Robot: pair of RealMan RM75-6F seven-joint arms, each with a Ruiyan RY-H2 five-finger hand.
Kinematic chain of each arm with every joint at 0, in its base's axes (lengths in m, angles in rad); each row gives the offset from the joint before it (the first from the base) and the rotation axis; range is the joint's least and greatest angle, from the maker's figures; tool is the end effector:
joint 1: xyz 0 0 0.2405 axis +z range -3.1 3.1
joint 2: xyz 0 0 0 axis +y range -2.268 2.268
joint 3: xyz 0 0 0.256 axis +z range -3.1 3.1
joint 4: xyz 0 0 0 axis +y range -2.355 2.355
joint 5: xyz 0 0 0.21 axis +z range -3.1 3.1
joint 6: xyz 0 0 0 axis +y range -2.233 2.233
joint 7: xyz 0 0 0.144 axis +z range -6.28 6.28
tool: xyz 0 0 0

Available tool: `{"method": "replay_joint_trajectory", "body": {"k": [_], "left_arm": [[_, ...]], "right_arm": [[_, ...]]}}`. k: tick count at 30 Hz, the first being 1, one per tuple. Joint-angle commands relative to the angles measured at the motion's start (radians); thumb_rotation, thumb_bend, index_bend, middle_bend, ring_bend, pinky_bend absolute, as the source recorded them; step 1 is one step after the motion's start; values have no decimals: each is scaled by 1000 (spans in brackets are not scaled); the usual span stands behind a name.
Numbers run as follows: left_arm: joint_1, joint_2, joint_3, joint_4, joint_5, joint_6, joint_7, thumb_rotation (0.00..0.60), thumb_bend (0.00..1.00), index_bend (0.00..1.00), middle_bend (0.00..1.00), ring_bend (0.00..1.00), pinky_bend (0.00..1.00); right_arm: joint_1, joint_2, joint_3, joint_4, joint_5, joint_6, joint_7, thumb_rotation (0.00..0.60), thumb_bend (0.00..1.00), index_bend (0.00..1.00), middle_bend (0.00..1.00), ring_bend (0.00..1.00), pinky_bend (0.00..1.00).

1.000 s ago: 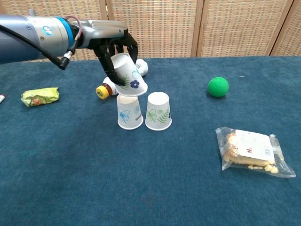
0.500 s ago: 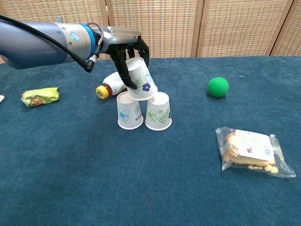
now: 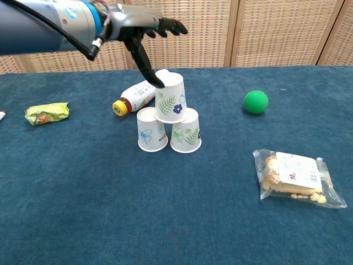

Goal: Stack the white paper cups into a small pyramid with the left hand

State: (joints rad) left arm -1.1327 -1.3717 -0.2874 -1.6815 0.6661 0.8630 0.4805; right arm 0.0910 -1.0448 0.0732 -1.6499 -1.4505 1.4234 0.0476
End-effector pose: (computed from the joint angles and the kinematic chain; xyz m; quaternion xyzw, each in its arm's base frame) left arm -0.0129 0.3883 0.0276 -0.7633 -0.3678 -0.3888 0.3618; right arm -0.3155 -0.1874 0.1775 0.5836 -0.4108 0.3778 0.5898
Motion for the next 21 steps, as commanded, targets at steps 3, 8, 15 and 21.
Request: {"method": "replay_joint_trajectory", "body": {"k": [3, 8, 15, 21], "left_arm": [[154, 188, -16, -139, 174, 169, -100, 600, 0, 0, 0, 0, 0], [356, 269, 68, -189, 331, 328, -247, 600, 0, 0, 0, 0, 0], [638, 286, 249, -215, 492, 600, -300, 600, 0, 0, 0, 0, 0], [793, 263, 361, -155, 619, 712, -294, 600, 0, 0, 0, 0, 0]], "right_arm": [[-4, 5, -4, -8, -13, 9, 5, 600, 0, 0, 0, 0, 0], [-4, 8, -6, -19, -27, 17, -2, 600, 0, 0, 0, 0, 0], [-11, 4, -11, -20, -37, 31, -25, 600, 0, 0, 0, 0, 0], [-16, 0, -10, -24, -41, 46, -44, 600, 0, 0, 0, 0, 0]]}}
